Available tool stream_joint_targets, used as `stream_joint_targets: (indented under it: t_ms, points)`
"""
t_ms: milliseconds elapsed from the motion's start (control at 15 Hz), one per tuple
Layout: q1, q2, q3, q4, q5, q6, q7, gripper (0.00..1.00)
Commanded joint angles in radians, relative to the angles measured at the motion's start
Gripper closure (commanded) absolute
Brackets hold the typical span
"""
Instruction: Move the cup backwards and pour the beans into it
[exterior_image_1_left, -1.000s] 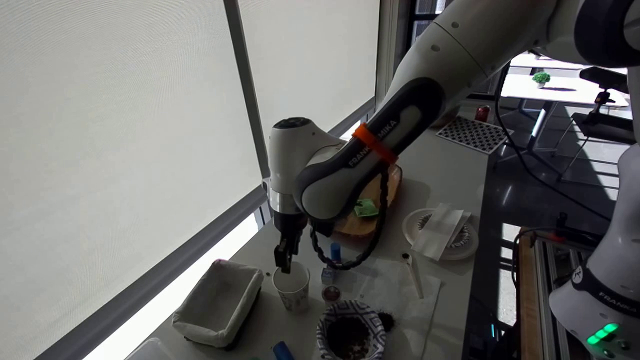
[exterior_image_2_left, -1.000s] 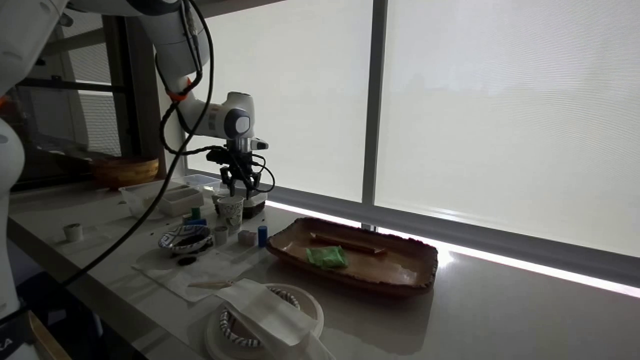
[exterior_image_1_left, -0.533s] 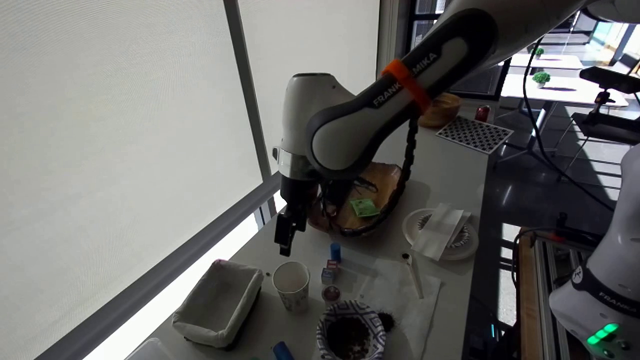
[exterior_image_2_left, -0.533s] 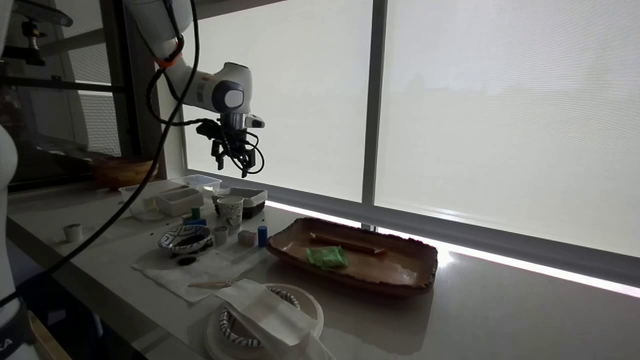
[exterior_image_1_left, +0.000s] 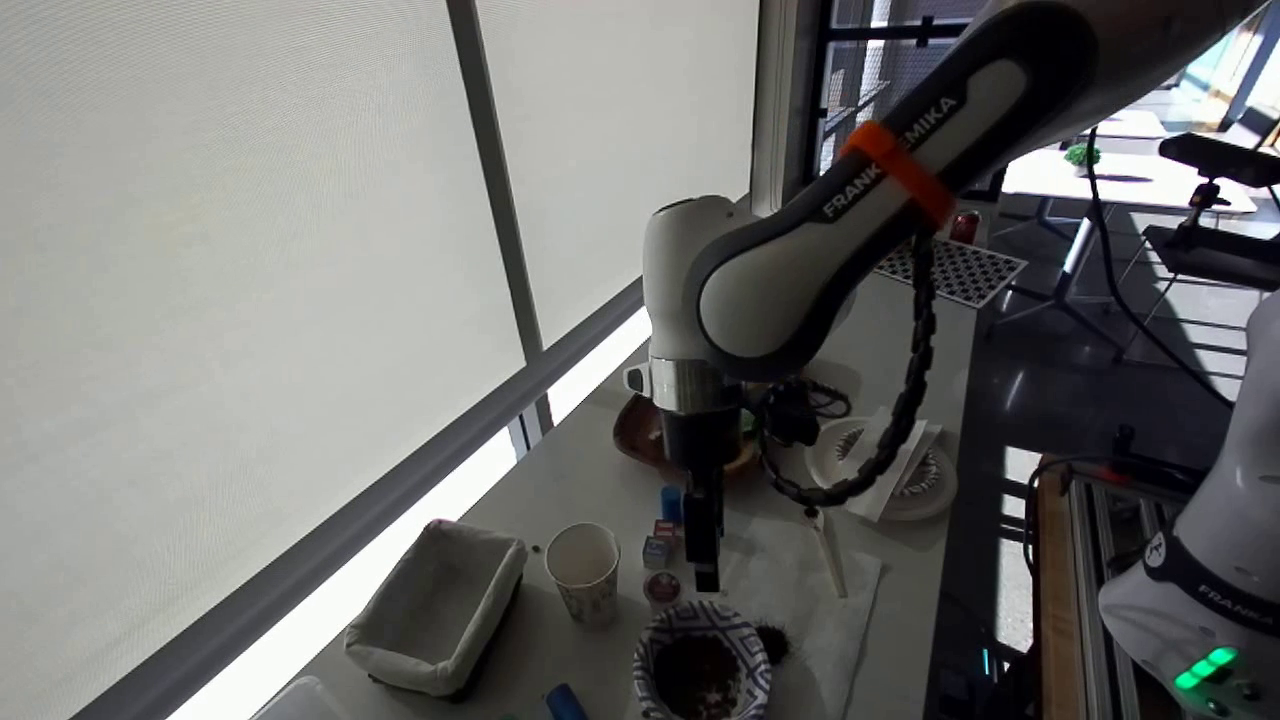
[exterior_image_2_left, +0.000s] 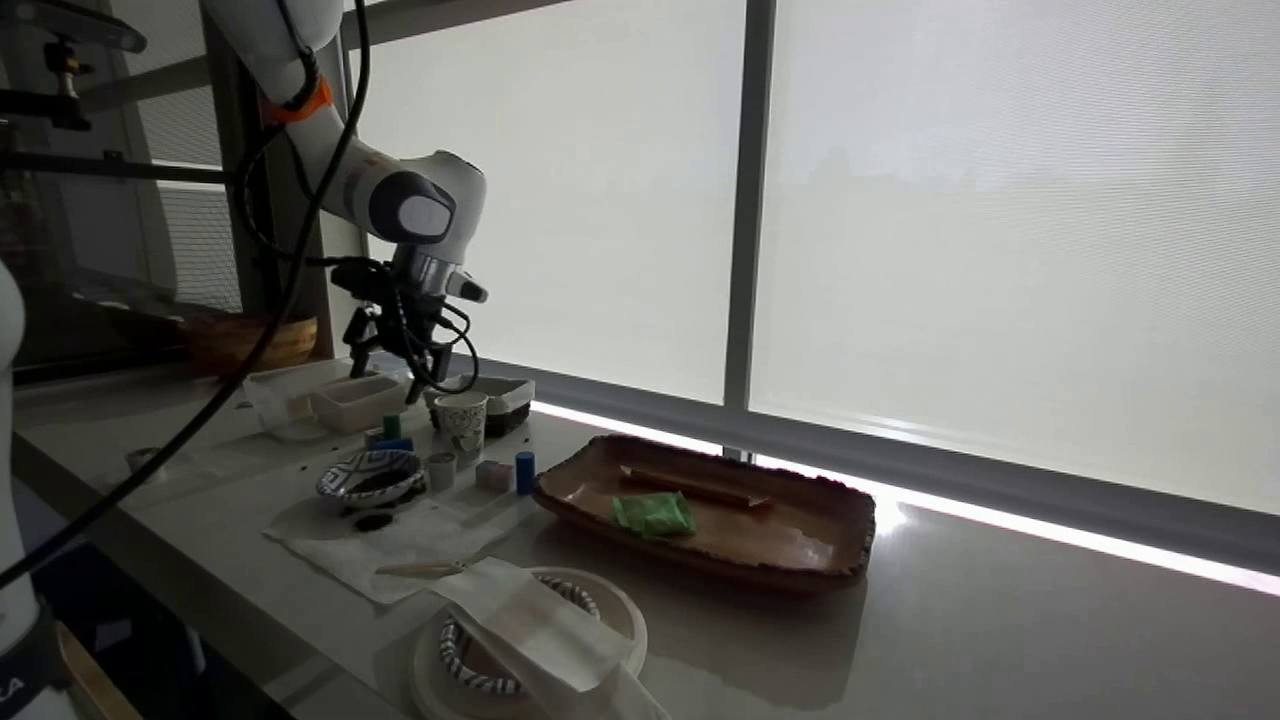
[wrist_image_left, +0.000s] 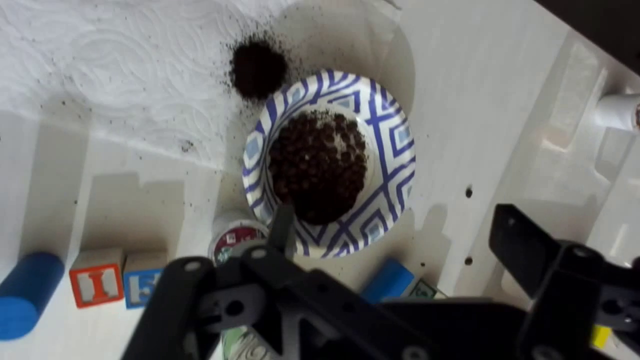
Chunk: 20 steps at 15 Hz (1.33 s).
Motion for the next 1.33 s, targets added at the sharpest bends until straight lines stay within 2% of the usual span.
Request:
stream_joint_targets:
  t_ms: [0, 267, 667, 933, 1267]
  points:
    - [0.037, -0.025, -0.003, -0.148, 0.003, 0.15, 0.043, 0.0]
    - [0.056, -0.004, 0.018, -0.25, 0.065, 0.378, 0.064, 0.0]
    - [0.044, 0.05, 0.037, -0.291, 0.085, 0.562, 0.081, 0.0]
    - [0.022, 0.097, 0.047, -0.265, 0.061, 0.612, 0.083, 0.0]
    - [-0.019, 0.149, 0.078, -0.226, 0.066, 0.608, 0.058, 0.0]
